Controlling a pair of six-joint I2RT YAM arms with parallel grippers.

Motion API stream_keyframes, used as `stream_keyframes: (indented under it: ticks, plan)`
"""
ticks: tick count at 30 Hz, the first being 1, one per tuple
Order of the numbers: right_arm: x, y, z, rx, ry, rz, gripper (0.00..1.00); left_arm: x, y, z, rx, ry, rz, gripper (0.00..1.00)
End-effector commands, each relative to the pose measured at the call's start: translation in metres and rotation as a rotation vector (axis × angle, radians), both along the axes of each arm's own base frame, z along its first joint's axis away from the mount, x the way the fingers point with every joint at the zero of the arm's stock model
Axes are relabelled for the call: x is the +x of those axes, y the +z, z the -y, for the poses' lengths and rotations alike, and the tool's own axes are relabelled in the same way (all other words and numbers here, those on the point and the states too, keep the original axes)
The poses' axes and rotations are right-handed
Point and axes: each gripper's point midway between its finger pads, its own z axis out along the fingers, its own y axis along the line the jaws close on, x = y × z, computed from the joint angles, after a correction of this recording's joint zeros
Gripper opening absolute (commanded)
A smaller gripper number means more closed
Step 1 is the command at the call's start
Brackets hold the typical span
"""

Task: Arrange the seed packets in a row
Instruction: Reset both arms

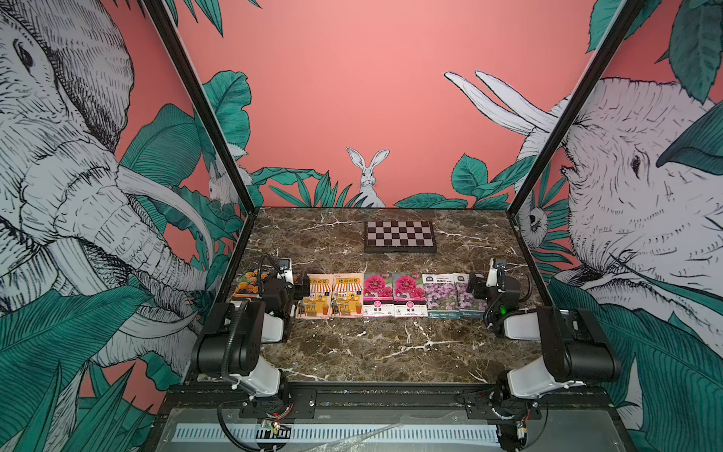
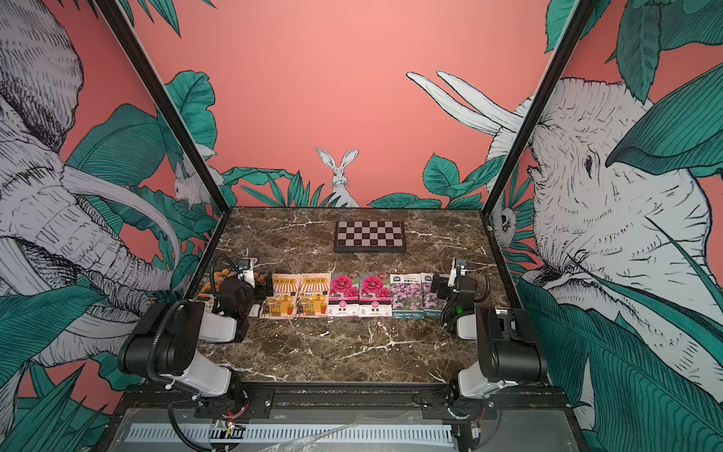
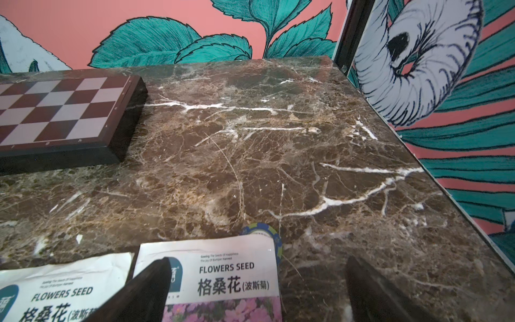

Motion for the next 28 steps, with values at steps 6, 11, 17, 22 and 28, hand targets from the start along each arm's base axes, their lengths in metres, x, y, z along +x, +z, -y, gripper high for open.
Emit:
stream_keyframes:
  ticks: [6,11,17,22,28]
  plan:
    - [0.0098,0.0116,-0.0003,-0.056,-0.025,0.017,0.99,0.0219,0.0178,-0.0027,0.037,0.038,-0.003,1.00]
    - [0.0094,0.0123,-0.0007,-0.057,-0.025,0.020,0.99,0.0213,0.0188,-0.0025,0.037,0.038,0.002,1.00]
    - [0.0099,0.0126,-0.0011,-0.065,-0.027,0.019,0.99,0.0209,0.0184,-0.0030,0.037,0.041,0.001,0.99]
    - [0.0100,0.0114,-0.0006,-0.071,-0.034,0.012,0.99,0.0209,0.0181,-0.0027,0.036,0.041,0.001,0.99]
    - [0.0105,0.0128,-0.0016,-0.072,-0.027,0.016,0.99,0.0210,0.0180,-0.0026,0.037,0.040,0.000,1.00]
